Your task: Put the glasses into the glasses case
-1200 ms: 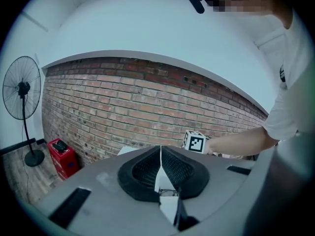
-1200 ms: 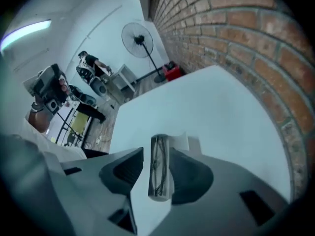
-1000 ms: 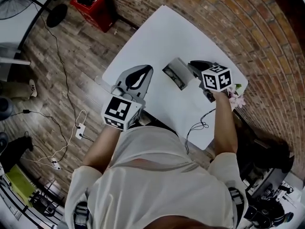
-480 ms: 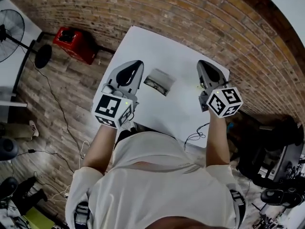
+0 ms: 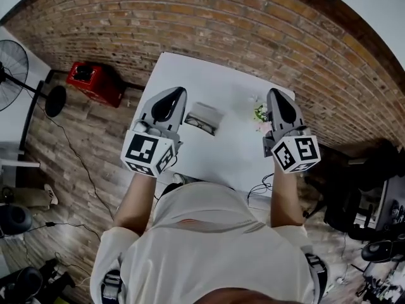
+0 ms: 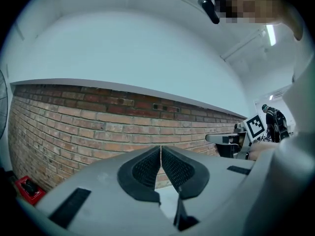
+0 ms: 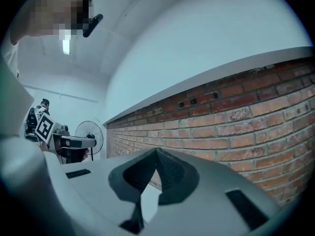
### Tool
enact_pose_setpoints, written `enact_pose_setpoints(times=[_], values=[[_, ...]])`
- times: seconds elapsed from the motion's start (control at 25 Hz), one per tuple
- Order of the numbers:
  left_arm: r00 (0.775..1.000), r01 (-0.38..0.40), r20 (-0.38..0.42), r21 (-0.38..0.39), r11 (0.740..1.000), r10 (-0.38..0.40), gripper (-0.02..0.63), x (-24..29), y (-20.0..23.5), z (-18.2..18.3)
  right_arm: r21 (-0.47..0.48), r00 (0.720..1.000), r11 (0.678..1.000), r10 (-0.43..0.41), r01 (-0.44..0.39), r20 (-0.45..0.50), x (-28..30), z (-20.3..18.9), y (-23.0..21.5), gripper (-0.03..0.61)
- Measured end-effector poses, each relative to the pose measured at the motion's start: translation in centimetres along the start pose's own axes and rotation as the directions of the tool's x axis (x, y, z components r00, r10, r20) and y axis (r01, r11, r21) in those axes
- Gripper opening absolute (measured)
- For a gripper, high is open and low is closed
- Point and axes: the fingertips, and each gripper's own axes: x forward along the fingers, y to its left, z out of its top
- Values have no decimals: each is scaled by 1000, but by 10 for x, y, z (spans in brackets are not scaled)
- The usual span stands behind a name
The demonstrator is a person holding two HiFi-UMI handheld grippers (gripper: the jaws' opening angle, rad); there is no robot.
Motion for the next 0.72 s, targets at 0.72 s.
enact_pose_setpoints(times=[0.72], values=[[1000,-5,-7,-11,1000,5,20,-8,-7,-4,-18,999,999,37,-38,-16,-2,-6,14,51]])
